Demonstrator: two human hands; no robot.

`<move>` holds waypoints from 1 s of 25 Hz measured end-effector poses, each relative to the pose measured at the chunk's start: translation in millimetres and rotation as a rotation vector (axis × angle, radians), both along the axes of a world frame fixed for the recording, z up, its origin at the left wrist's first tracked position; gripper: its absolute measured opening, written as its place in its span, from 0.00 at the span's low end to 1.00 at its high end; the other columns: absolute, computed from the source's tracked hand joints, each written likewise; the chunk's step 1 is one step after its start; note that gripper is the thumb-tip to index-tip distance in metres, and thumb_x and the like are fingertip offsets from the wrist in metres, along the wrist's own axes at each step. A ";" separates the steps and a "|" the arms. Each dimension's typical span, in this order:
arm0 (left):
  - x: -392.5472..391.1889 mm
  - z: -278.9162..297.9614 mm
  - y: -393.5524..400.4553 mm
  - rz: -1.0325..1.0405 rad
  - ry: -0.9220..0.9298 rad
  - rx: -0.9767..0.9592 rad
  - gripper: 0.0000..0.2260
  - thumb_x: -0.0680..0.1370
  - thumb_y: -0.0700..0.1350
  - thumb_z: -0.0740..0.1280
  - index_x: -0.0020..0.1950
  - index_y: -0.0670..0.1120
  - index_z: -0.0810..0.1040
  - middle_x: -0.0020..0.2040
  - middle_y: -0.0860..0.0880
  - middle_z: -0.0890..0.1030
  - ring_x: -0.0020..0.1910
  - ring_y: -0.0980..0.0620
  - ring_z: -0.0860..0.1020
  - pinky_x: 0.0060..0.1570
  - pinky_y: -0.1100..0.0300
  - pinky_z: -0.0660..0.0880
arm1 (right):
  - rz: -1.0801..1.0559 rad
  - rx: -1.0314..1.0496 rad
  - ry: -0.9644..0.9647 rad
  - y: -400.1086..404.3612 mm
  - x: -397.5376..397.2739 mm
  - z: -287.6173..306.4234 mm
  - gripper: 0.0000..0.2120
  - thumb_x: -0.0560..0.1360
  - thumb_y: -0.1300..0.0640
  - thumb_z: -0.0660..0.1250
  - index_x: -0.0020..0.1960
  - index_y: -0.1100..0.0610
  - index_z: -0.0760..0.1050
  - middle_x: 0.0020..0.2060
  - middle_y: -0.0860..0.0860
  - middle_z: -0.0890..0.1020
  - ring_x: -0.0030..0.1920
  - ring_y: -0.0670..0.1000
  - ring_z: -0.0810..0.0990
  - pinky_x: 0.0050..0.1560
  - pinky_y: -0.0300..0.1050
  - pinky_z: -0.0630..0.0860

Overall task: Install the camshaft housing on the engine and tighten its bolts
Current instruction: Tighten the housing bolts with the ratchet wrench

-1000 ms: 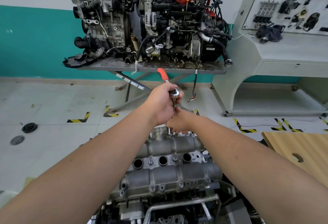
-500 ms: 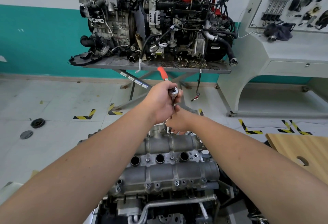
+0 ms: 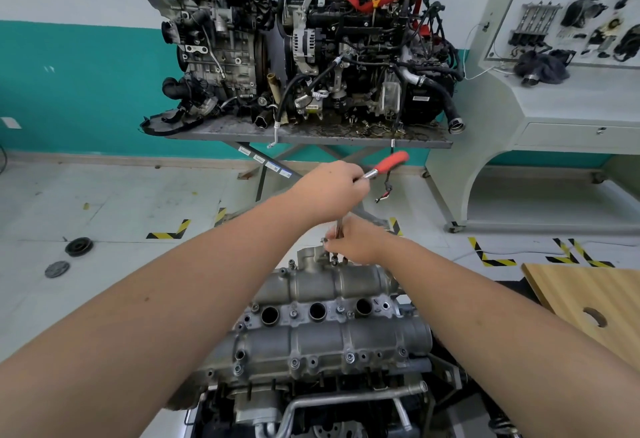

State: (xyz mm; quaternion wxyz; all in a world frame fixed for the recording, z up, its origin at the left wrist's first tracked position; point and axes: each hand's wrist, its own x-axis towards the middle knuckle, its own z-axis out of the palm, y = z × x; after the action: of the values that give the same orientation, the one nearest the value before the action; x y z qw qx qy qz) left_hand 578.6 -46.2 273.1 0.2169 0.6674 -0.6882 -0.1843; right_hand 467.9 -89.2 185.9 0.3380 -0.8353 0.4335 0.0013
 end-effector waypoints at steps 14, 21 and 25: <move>19.3 -39.5 17.1 -0.257 0.028 -0.228 0.16 0.79 0.38 0.63 0.66 0.36 0.72 0.61 0.39 0.75 0.59 0.43 0.74 0.52 0.64 0.67 | 0.202 -0.396 -0.400 13.2 -24.4 83.7 0.31 0.73 0.75 0.58 0.68 0.50 0.77 0.75 0.47 0.66 0.76 0.46 0.60 0.72 0.29 0.53; 14.5 -42.2 24.0 -0.184 0.582 -0.054 0.11 0.82 0.30 0.58 0.60 0.43 0.70 0.52 0.46 0.75 0.49 0.66 0.77 0.50 0.74 0.72 | 0.538 -0.683 0.259 11.4 -10.5 117.2 0.24 0.81 0.59 0.57 0.75 0.45 0.66 0.76 0.45 0.66 0.74 0.51 0.63 0.70 0.52 0.67; 18.5 -72.8 25.3 -0.117 0.227 -0.067 0.08 0.83 0.46 0.64 0.61 0.47 0.76 0.57 0.54 0.79 0.54 0.75 0.74 0.53 0.76 0.69 | 0.391 -0.674 0.379 15.4 8.1 114.7 0.16 0.83 0.46 0.55 0.40 0.50 0.71 0.39 0.47 0.77 0.43 0.53 0.78 0.35 0.47 0.68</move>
State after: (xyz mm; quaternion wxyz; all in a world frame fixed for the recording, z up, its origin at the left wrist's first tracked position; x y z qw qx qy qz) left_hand 597.1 -21.0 200.3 0.3042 0.5935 -0.7027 -0.2478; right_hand 476.0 -73.8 300.7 -0.0460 -0.9505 0.2976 0.0770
